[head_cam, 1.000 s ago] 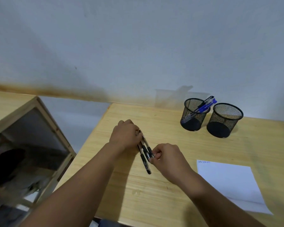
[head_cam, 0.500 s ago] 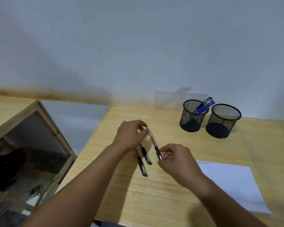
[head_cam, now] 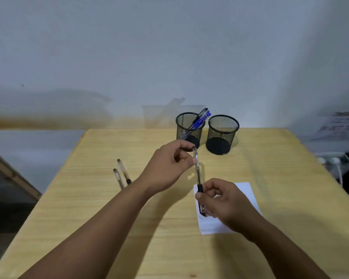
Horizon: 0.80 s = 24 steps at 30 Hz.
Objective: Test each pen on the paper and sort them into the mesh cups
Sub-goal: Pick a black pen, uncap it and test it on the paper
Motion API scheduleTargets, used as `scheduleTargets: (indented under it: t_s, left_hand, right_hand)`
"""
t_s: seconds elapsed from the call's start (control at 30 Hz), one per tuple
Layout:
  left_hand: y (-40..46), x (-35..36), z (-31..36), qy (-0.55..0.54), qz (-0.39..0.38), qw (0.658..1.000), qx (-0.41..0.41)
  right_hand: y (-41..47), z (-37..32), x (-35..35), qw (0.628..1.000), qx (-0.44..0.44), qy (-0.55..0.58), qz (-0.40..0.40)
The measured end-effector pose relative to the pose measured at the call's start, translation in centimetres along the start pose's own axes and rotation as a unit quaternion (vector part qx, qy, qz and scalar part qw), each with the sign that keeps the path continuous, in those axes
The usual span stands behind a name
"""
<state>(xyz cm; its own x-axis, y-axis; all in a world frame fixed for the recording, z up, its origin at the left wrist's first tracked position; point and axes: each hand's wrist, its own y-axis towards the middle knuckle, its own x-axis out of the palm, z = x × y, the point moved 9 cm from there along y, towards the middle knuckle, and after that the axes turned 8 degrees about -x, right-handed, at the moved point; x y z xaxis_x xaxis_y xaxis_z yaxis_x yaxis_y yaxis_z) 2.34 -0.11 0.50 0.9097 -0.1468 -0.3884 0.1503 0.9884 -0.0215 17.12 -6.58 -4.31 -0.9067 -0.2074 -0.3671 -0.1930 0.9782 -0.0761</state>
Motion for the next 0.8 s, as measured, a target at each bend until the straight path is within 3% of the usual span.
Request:
scheduleTargets:
  t_s: [0.17, 0.33, 0.47, 0.67, 0.8]
  left_hand:
    - [-0.5, 3.6, 0.4, -0.005, -0.033, 0.999, -0.005]
    - [-2.6, 6.2, -1.2, 0.118, -0.08, 0.99, -0.011]
    - [-3.8, 7.2, -2.5, 0.099, -0.1, 0.99, -0.033]
    - [-4.5, 7.0, -2.0, 0.051, -0.065, 0.996, -0.025]
    - [-4.8, 7.8, -1.4, 0.061, -0.096, 0.994, -0.004]
  right_hand:
    - [-1.1, 1.2, -2.6, 0.996, 0.016, 0.075, 0.041]
    - [-1.7, 1.9, -4.8, 0.988, 0.012, 0.116, 0.105]
    - [-2.0, 2.7, -5.3, 0.973, 0.021, 0.19, 0.131]
    - [-2.6, 3.1, -4.5, 0.977, 0.011, 0.169, 0.132]
    - [-3.0, 2.5, -4.8, 0.977, -0.018, 0.147, 0.152]
